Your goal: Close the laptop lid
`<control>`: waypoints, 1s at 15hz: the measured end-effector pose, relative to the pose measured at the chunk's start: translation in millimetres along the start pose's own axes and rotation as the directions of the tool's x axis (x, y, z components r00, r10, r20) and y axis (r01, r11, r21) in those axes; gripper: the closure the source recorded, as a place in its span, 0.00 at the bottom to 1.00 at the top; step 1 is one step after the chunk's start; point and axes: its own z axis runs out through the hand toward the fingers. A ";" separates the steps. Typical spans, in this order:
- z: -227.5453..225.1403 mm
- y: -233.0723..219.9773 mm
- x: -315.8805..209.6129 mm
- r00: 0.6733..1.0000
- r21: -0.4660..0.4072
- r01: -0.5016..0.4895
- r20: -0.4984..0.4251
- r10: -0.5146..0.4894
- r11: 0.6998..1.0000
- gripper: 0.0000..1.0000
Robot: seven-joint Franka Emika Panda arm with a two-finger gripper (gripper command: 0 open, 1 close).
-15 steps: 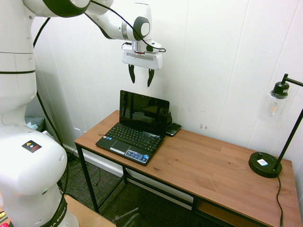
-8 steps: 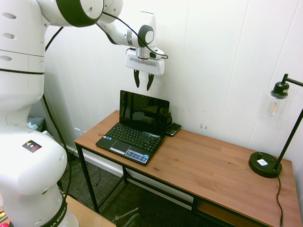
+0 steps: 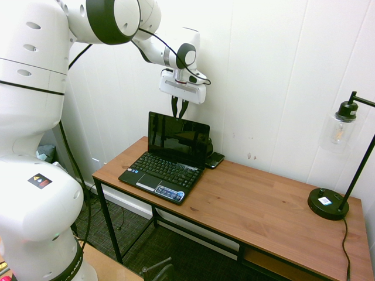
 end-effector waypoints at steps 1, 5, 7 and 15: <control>4.0 1.4 -1.2 1.000 -0.005 0.002 0.008 -0.002 1.000 1.00; 23.2 7.2 -10.0 0.999 -0.029 0.005 0.034 -0.004 1.000 1.00; 26.5 10.7 -12.5 0.999 -0.029 0.001 0.038 0.000 1.000 1.00; 65.4 67.9 -46.9 0.996 -0.043 -0.021 0.084 0.024 0.999 1.00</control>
